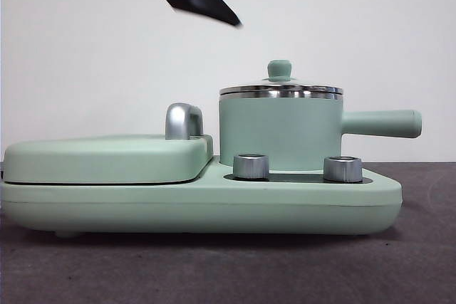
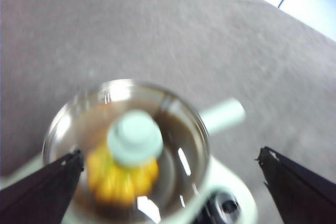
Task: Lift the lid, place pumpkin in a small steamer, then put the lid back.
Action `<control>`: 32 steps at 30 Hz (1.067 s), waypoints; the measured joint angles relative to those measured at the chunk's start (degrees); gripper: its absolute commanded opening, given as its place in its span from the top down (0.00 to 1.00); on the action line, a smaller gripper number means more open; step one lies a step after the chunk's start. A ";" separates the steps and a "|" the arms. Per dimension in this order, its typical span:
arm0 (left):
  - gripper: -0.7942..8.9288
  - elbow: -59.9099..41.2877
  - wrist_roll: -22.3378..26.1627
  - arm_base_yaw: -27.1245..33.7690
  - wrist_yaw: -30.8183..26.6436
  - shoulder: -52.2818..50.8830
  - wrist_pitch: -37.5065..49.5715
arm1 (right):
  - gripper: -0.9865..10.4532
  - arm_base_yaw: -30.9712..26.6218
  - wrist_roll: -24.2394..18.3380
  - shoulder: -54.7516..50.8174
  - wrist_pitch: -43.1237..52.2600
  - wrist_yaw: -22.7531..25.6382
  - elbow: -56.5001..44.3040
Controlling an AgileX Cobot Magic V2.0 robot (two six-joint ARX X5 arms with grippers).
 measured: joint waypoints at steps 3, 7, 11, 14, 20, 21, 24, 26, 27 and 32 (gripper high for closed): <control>0.34 0.00 0.72 0.70 0.02 -4.92 -9.70 | 0.49 0.00 0.00 0.00 0.00 -0.02 0.00; 0.34 -0.07 2.05 1.99 0.00 -9.90 -20.81 | 0.49 0.00 0.00 0.00 0.00 -0.02 0.00; 0.34 -4.20 2.10 2.23 0.02 -16.00 -24.87 | 0.49 0.00 -0.02 0.00 -0.02 -0.02 0.00; 0.35 -10.58 1.05 2.23 0.02 -22.27 -23.93 | 0.49 0.00 -0.02 0.00 -0.02 -0.02 0.00; 0.35 -28.59 -5.42 2.23 0.02 -39.36 -17.53 | 0.49 0.00 -0.02 0.00 -0.04 -0.02 0.00; 0.35 -31.71 -6.75 2.23 -0.15 -42.49 -16.41 | 0.49 0.00 -0.02 0.00 -0.04 -0.02 0.00; 0.42 -39.01 -10.58 2.23 -2.32 -50.71 -15.15 | 0.50 0.00 -0.02 0.00 -0.02 0.02 0.00; 0.77 -41.68 -12.55 2.25 -3.54 -54.84 -15.34 | 0.68 0.00 -0.02 0.00 -0.02 0.04 0.00; 0.94 -42.25 -13.35 2.23 -4.04 -56.61 -15.72 | 0.85 0.00 -0.02 0.00 -0.04 0.04 0.00; 0.91 -42.38 -15.43 2.23 -5.51 -62.20 -16.17 | 0.90 0.00 -2.05 0.00 -0.35 -0.11 0.00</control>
